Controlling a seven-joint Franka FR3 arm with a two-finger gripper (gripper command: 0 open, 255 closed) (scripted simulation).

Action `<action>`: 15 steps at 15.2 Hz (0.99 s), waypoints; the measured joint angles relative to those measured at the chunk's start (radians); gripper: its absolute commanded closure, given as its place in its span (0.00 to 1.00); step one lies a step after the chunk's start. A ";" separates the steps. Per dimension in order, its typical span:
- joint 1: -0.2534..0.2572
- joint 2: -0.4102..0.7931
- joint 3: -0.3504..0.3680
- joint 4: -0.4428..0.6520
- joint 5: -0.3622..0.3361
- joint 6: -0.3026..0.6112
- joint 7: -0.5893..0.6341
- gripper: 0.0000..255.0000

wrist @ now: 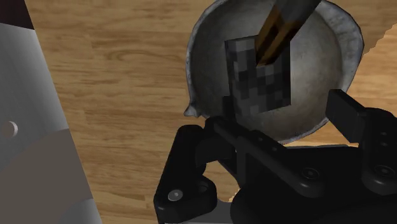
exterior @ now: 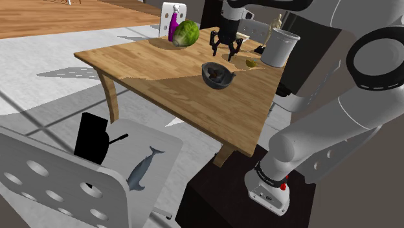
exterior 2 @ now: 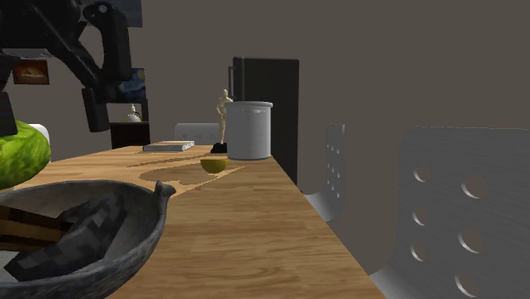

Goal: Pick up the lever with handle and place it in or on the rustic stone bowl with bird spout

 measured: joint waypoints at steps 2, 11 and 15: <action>0.000 0.000 0.000 0.000 0.000 0.000 0.000 0.00; 0.001 0.028 0.006 0.152 -0.003 -0.124 0.002 0.00; 0.001 0.031 0.007 0.160 -0.004 -0.129 0.003 0.00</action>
